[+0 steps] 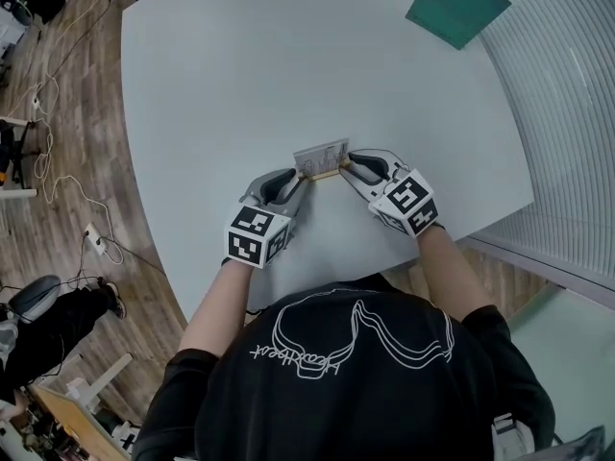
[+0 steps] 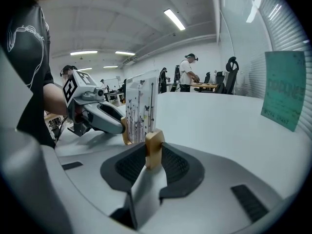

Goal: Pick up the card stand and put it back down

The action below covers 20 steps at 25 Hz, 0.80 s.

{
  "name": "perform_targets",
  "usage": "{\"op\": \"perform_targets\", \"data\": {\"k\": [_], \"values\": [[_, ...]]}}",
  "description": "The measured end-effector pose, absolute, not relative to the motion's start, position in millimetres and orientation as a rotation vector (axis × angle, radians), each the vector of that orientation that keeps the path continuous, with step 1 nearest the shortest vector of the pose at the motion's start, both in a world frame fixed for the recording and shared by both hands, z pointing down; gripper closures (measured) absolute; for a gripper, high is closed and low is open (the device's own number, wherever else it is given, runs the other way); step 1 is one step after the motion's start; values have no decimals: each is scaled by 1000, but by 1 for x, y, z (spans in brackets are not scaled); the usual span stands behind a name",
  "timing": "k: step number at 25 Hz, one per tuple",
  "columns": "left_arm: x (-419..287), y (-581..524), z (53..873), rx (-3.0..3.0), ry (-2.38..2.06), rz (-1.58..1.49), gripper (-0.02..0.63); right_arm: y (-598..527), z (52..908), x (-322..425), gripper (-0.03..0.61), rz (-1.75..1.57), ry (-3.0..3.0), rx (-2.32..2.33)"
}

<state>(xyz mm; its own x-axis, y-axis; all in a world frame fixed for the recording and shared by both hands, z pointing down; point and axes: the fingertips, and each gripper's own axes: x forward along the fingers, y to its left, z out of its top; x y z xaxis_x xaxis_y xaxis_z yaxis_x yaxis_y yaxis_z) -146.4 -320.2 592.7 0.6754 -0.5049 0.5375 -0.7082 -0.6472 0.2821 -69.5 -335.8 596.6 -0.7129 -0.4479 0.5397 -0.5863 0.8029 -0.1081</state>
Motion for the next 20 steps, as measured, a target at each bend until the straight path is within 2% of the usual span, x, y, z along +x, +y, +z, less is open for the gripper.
{"op": "perform_targets", "data": {"k": [20], "values": [[-137,-312,587,2365,-1047,564,509,-332,587,-61,479,311,-2496,752]]}}
